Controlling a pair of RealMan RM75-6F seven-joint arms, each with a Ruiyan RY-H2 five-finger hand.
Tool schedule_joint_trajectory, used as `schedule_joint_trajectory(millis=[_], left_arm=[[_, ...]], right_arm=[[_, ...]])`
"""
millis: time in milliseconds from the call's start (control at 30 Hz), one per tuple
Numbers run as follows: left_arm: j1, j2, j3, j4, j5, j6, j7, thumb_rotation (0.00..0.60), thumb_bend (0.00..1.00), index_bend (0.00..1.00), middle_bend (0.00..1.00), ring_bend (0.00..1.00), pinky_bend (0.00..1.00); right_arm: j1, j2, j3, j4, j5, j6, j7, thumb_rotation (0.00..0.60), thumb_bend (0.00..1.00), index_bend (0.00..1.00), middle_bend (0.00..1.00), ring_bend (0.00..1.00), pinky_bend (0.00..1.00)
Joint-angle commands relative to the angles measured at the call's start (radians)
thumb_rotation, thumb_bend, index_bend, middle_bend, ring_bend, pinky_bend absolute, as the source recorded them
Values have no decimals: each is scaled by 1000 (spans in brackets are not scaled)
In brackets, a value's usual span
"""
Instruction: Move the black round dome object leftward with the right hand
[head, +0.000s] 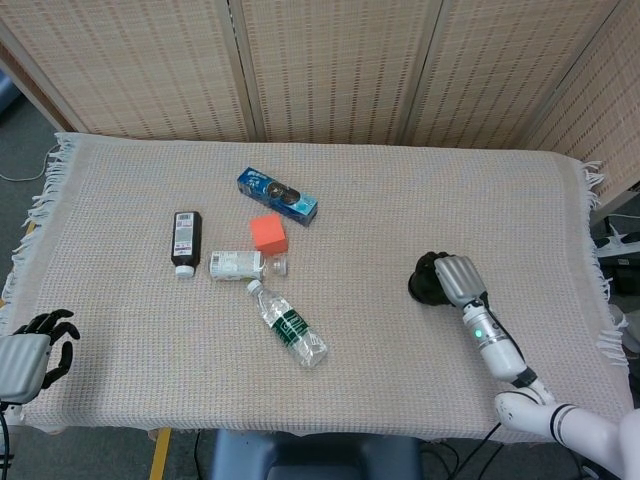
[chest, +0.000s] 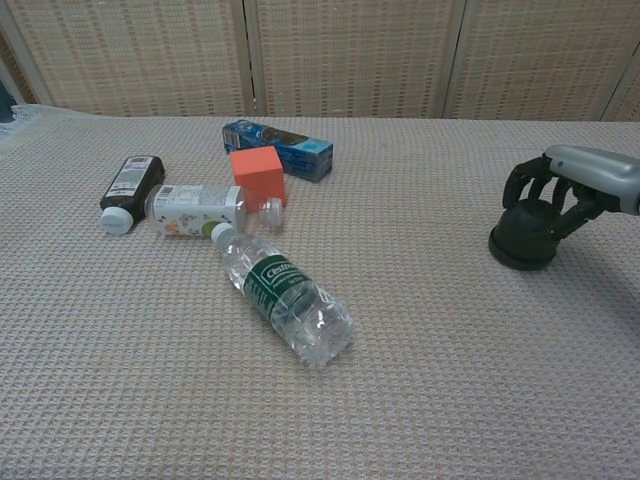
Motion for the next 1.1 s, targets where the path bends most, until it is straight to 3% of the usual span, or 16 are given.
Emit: schedule_joint_trajectory(millis=[33,500,767,900,1100], left_arm=[[0,0,0,0,0,0,0,600,602,485,262,269,467],[0,1,0,-1,0,-1,0,600,602,483,261,269,468],[0,1,-1,-2,1,1,0,600,602,483,262,269,467],[-1,-1,0,-2,0,-4,1,600,601,483,262,269,467],[-8,-7,6,1,6,-18,7,600,601,484,262,269,469]], right_arm=[[-4,-5,5,2,-5,19,-4,600,481,681,562,407,513],[-20,56,44,-96,-1,62,46,600,483,694,572,415,523],[-60,159,34,-210,100,47,-90,600,483,693,574,416,523],[-77,144,10,-153,101,32,-67,600,483,692,574,416,522],[-81,53,-38,43,-15,50,61,600,483,686,574,416,520]])
